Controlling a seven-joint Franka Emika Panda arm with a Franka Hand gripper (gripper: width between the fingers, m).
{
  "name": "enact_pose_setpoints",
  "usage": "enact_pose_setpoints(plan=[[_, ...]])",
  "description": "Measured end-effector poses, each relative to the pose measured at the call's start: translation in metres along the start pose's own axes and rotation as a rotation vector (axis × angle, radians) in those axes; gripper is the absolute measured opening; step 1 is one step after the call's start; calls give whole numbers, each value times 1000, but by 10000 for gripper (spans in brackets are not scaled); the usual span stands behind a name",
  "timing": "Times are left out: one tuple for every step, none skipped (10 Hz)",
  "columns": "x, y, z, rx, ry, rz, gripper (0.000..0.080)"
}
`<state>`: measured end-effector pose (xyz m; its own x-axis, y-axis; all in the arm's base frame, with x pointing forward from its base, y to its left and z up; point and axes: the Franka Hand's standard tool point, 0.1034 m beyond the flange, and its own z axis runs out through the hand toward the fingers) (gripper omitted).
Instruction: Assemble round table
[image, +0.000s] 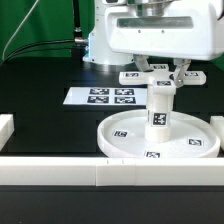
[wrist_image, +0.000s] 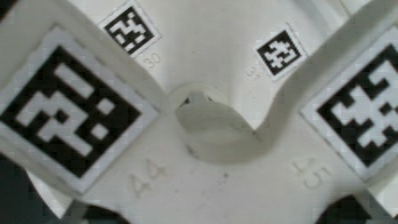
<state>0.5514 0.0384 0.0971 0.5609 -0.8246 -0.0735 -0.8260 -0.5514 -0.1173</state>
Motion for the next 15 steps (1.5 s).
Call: enact_pose_setpoints(plan=[[0, 0, 0, 14, 0, 75, 451], [1, 0, 0, 33, -1, 195, 452], [2, -1, 0, 59, 0, 298, 451], [2, -2, 0, 77, 1, 361, 451], [2, -3, 0, 92, -9, 479, 452], [3, -3, 0, 97, -14, 547, 451], [3, -4, 0, 102, -23, 643, 451], [3, -3, 0, 104, -24, 681, 451], [4, -3, 0, 104, -24, 673, 451], [3, -4, 0, 103, -25, 659, 526], [1, -6, -5, 91, -40, 618, 526], [0, -9, -15, 92, -48, 591, 629], [-1, -12, -25, 102, -52, 577, 643], [-1, -13, -31, 113, -55, 567, 643], [-2, -13, -30, 112, -54, 537, 649]])
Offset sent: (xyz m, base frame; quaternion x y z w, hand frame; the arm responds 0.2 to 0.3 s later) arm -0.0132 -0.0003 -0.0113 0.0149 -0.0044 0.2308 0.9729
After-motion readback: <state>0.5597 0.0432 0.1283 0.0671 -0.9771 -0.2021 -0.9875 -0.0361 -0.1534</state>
